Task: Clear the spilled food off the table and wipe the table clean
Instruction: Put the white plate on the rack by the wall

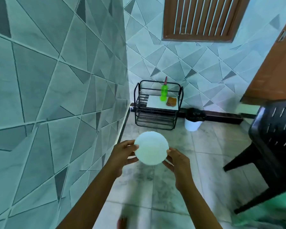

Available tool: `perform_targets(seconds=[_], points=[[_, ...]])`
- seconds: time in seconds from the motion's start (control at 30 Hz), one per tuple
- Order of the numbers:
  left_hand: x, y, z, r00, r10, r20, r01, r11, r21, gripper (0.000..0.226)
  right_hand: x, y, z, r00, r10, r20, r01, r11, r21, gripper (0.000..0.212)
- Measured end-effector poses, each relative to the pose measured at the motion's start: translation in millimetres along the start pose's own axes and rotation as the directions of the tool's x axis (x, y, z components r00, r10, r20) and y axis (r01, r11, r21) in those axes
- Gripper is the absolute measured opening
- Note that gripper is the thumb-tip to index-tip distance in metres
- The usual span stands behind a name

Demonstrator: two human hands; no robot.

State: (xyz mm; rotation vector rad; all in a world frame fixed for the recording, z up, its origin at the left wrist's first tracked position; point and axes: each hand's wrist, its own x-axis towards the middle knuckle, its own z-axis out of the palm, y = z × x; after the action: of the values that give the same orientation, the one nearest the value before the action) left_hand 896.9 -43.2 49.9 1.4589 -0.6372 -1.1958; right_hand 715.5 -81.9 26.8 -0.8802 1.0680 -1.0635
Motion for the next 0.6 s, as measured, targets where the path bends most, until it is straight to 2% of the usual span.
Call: perform_targets(seconds=[0.1, 0.17, 0.3, 0.6], points=[[62.5, 21.2, -18.5, 0.999, 0.032, 0.005, -0.032, 0.999, 0.017, 0.014, 56.2, -1.8, 40.0, 1.000, -0.015, -0.011, 0.015, 1.000, -0.020, 0.020], [105.3, 39.2, -29.6, 0.999, 0.042, 0.024, -0.042, 0.999, 0.025, 0.014, 93.6, -7.5, 68.1, 0.999, -0.020, -0.029, 0.020, 1.000, -0.013, 0.013], [191.2, 75.0, -39.7, 0.997, 0.041, 0.058, -0.044, 0.998, 0.045, 0.016, 166.5, -26.2, 110.2, 0.996, -0.058, -0.067, 0.057, 0.998, -0.019, 0.016], [374.5, 126.0, -4.3, 0.992, -0.021, 0.124, 0.008, 0.994, 0.105, 0.021, 334.6, -50.5, 136.7, 0.985, -0.010, -0.174, 0.017, 0.999, 0.037, 0.015]])
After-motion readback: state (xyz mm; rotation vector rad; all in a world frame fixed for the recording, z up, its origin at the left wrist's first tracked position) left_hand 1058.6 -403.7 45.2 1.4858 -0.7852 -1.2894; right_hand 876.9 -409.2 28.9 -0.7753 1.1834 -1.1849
